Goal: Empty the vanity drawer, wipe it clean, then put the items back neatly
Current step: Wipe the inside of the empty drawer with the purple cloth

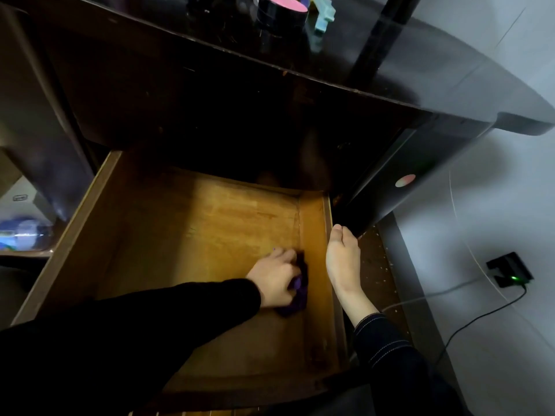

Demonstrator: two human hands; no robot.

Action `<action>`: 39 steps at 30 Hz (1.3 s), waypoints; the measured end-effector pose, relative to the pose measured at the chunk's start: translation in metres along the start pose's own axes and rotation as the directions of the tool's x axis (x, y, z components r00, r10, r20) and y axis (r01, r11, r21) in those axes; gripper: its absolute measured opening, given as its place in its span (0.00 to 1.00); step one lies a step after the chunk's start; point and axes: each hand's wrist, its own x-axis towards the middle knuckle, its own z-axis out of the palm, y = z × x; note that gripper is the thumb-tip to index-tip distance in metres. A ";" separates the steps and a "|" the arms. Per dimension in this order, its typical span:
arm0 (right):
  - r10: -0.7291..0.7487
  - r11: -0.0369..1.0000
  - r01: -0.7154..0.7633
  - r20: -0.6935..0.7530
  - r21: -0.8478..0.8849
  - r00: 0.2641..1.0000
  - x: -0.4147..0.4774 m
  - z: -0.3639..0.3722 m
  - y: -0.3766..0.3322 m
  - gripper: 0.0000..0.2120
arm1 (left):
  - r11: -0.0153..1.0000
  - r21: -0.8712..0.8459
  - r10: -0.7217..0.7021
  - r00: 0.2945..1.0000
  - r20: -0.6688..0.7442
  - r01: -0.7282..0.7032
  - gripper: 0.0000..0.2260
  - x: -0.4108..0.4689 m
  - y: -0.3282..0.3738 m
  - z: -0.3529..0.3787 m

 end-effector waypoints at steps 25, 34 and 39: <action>0.011 1.000 -0.011 0.002 -0.016 1.000 -0.005 -0.001 -0.006 0.23 | 0.711 -0.680 -0.026 0.974 0.224 0.176 0.10 -0.066 0.063 -0.004; 0.005 1.000 -0.005 0.002 0.007 1.000 -0.002 0.000 -0.005 0.22 | 0.644 -0.754 0.010 0.985 0.172 0.126 0.09 -0.065 0.072 -0.020; 0.011 1.000 -0.011 0.004 0.027 1.000 -0.002 0.000 -0.004 0.21 | 0.650 -0.752 -0.047 0.994 0.096 0.103 0.12 -0.050 0.066 -0.027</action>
